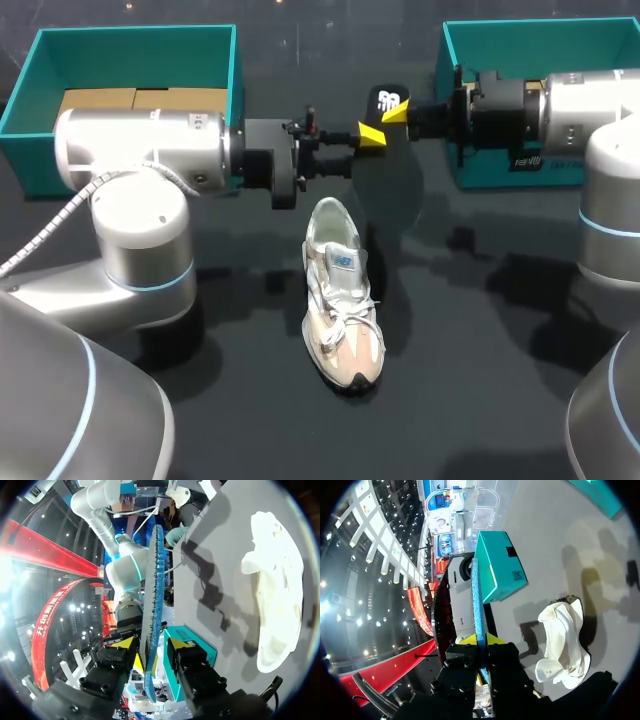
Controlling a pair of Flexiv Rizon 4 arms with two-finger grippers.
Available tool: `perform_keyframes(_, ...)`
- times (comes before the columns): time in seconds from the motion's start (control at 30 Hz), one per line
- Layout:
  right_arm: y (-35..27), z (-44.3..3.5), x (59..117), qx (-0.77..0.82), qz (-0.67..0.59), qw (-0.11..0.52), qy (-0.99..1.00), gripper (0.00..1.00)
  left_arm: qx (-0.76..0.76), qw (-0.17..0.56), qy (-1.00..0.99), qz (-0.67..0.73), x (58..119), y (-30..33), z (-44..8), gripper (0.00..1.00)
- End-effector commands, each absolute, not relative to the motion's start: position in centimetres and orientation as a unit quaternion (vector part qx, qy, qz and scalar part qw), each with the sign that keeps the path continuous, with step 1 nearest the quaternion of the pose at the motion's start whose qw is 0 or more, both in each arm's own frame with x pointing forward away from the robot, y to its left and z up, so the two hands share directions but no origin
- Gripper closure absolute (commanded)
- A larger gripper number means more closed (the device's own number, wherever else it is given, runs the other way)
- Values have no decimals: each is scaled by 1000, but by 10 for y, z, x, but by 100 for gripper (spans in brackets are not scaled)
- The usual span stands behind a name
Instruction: Take the shoe out of the shoebox, open the shoe tongue, remove and reinsert the insole, then place the shoe into the shoebox
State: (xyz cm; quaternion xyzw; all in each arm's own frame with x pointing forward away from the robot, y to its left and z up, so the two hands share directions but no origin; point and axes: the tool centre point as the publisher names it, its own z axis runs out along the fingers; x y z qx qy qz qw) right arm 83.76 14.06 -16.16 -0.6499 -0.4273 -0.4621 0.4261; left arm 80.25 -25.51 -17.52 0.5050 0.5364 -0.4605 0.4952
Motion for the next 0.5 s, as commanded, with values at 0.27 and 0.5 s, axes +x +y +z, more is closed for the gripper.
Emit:
perform_keyframes(0.27, 144, -164, 840, -647, -457, 434, -428, 100, 516, 489, 533, -458, 803, -264, -177, 66)
perform_keyframes(0.5, 145, -165, 841, -644, -457, 438, -430, 100, 518, 488, 533, -458, 803, -264, -178, 78)
